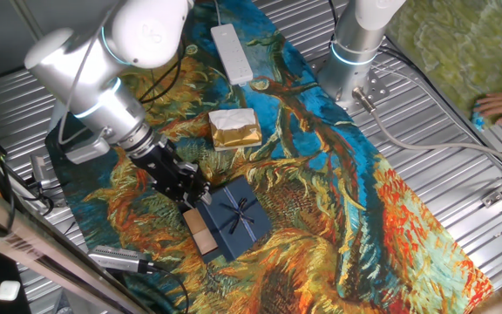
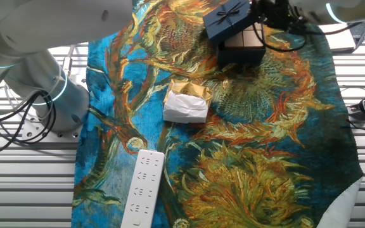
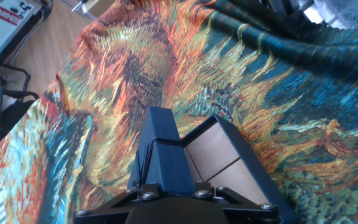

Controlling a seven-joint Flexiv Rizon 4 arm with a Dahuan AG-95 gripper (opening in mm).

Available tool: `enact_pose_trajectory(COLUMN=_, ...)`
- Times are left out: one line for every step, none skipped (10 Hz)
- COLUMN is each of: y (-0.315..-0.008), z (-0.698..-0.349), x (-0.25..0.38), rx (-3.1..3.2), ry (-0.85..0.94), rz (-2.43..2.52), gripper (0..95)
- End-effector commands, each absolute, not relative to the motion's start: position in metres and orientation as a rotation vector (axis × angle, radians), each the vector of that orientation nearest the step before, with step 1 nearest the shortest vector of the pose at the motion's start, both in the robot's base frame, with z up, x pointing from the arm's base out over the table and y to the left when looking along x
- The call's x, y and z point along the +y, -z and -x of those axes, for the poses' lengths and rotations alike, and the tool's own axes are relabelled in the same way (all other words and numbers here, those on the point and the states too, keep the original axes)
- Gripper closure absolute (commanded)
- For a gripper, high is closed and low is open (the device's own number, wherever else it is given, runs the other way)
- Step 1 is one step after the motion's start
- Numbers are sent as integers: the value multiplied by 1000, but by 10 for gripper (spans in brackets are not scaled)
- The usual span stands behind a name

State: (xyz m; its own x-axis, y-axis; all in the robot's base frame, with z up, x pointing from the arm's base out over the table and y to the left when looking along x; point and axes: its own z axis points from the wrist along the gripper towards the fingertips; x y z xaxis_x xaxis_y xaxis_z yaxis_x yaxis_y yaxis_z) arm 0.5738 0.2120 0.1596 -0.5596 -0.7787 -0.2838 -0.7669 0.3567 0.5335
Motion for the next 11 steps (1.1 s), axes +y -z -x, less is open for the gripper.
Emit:
enact_pose_trajectory(y=-164, z=-577, x=209, rx=-2561, ry=984, rz=-1483, gripper=950)
enact_pose_trajectory(y=-166, z=-579, x=208, rx=-2559, ry=977, rz=-1481, gripper=950)
enact_pose_trajectory(y=-167, z=-580, x=207, rx=-2557, ry=976, rz=-1493, gripper=950)
enact_pose_trajectory(y=-168, z=-580, x=207, rx=-2555, ry=978, rz=-1499, gripper=950)
enact_pose_trajectory(y=-168, z=-580, x=206, rx=-2550, ry=977, rz=-1510, gripper=950)
enact_pose_trajectory(y=-169, z=-580, x=206, rx=-2547, ry=971, rz=-1520, gripper=950)
enact_pose_trajectory(y=-169, z=-581, x=205, rx=-2542, ry=963, rz=-1534, gripper=950)
enact_pose_trajectory(y=-170, z=-581, x=204, rx=-2537, ry=957, rz=-1548, gripper=950)
enact_pose_trajectory(y=-170, z=-581, x=203, rx=-2532, ry=951, rz=-1557, gripper=950)
enact_pose_trajectory(y=-171, z=-580, x=202, rx=-2529, ry=946, rz=-1564, gripper=950)
enact_pose_trajectory(y=-171, z=-580, x=201, rx=-2524, ry=935, rz=-1579, gripper=950)
